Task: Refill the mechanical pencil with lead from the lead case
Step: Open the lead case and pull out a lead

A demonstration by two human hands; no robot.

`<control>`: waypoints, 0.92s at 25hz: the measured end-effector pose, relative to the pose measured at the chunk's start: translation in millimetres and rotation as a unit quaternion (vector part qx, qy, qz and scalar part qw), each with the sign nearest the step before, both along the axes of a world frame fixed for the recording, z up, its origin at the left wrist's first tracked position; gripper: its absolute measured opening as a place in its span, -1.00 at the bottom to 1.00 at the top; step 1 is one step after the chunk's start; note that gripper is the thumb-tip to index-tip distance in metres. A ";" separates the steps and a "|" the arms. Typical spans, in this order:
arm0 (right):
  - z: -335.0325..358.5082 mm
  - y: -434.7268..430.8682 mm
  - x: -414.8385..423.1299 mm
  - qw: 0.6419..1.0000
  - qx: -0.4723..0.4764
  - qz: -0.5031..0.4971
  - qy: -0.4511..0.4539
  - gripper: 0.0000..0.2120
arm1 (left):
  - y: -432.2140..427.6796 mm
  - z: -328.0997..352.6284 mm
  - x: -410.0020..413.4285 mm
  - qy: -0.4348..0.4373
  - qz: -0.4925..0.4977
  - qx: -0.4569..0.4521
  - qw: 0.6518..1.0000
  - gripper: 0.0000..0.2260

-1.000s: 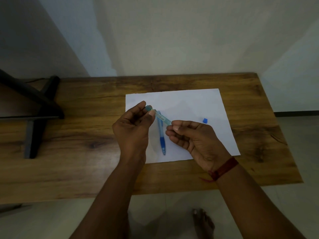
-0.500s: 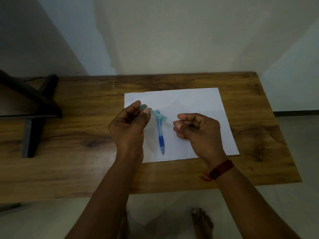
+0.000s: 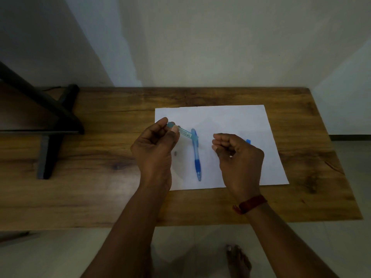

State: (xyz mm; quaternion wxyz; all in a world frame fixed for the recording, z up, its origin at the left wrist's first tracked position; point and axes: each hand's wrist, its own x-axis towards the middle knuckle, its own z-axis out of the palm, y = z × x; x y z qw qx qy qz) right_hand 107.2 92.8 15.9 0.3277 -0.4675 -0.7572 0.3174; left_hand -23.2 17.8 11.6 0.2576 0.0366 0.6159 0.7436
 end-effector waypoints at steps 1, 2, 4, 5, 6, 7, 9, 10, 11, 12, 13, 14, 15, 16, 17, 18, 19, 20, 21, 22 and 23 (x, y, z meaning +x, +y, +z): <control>-0.4 -1.4 -1.5 1.000 0.008 -0.002 -0.003 -0.76 | -0.4 0.2 -0.2 -0.002 0.000 0.001 1.000 -0.79; -0.5 -3.0 -3.2 1.000 0.017 -0.005 -0.009 -0.76 | -0.7 0.2 -0.5 -0.004 0.000 0.002 1.000 -0.79; -0.5 -6.6 -7.4 0.999 0.036 -0.014 -0.033 -0.75 | -1.1 -0.1 -0.5 -0.004 -0.001 0.004 1.000 -0.78; -0.8 -8.5 -9.6 0.997 0.050 -0.016 -0.048 -0.75 | -1.1 -0.3 -0.7 -0.005 -0.002 0.005 1.000 -0.77; -1.5 -10.1 -11.1 0.996 0.067 -0.017 -0.061 -0.76 | -0.9 -0.5 -0.6 -0.005 -0.001 0.005 1.000 -0.78; -2.4 -11.7 -12.4 0.994 0.082 -0.018 -0.072 -0.77 | -0.8 -0.8 -0.8 -0.005 -0.001 0.006 1.000 -0.78; -3.8 -13.8 -13.5 0.991 0.099 -0.022 -0.087 -0.79 | -0.9 -1.2 -0.9 -0.006 0.001 0.008 1.000 -0.79; -4.6 -14.4 -13.3 0.989 0.105 -0.024 -0.096 -0.79 | -1.3 -1.5 -1.3 -0.007 0.001 0.009 1.000 -0.79; -5.6 -15.2 -12.9 0.987 0.114 -0.027 -0.107 -0.79 | -1.8 -1.7 -1.8 -0.008 0.002 0.009 1.000 -0.79; -6.8 -15.9 -12.4 0.985 0.123 -0.030 -0.118 -0.78 | -2.4 -2.0 -2.3 -0.010 0.003 0.008 1.000 -0.79; -7.9 -16.7 -12.2 0.982 0.131 -0.034 -0.129 -0.78 | -2.8 -2.2 -2.9 -0.013 0.003 0.006 1.000 -0.79; -9.1 -17.3 -12.5 0.980 0.136 -0.041 -0.138 -0.78 | -3.3 -2.5 -3.5 -0.013 0.003 0.006 1.000 -0.79; -10.1 -17.5 -13.1 0.978 0.138 -0.050 -0.146 -0.78 | -3.6 -2.6 -3.9 -0.013 0.003 0.007 1.000 -0.78; -10.9 -17.6 -13.9 0.977 0.137 -0.059 -0.153 -0.77 | -3.7 -2.5 -4.1 -0.011 0.003 0.009 1.000 -0.78; -11.5 -17.8 -14.7 0.976 0.134 -0.068 -0.156 -0.76 | -3.9 -2.1 -4.1 -0.010 0.003 0.010 1.000 -0.78; -11.9 -18.1 -15.4 0.976 0.130 -0.075 -0.156 -0.75 | -4.0 -1.5 -3.8 -0.009 0.002 0.011 1.000 -0.78; -12.3 -18.5 -15.8 0.977 0.126 -0.079 -0.155 -0.74 | -4.1 -1.1 -3.5 -0.007 0.001 0.012 1.000 -0.78; -12.6 -19.0 -16.2 0.977 0.121 -0.080 -0.154 -0.74 | -4.2 -1.0 -3.2 -0.007 -0.001 0.013 1.000 -0.78; -12.9 -19.4 -16.3 0.979 0.114 -0.080 -0.151 -0.73 | -4.0 -1.0 -2.8 -0.008 -0.002 0.015 1.000 -0.78; -13.2 -19.4 -16.2 0.980 0.105 -0.080 -0.147 -0.72 | -3.9 -1.3 -2.6 -0.010 -0.001 0.016 1.000 -0.77; -13.8 -19.1 -16.0 0.982 0.096 -0.080 -0.142 -0.72 | -3.7 -1.5 -2.7 -0.011 -0.001 0.016 1.000 -0.77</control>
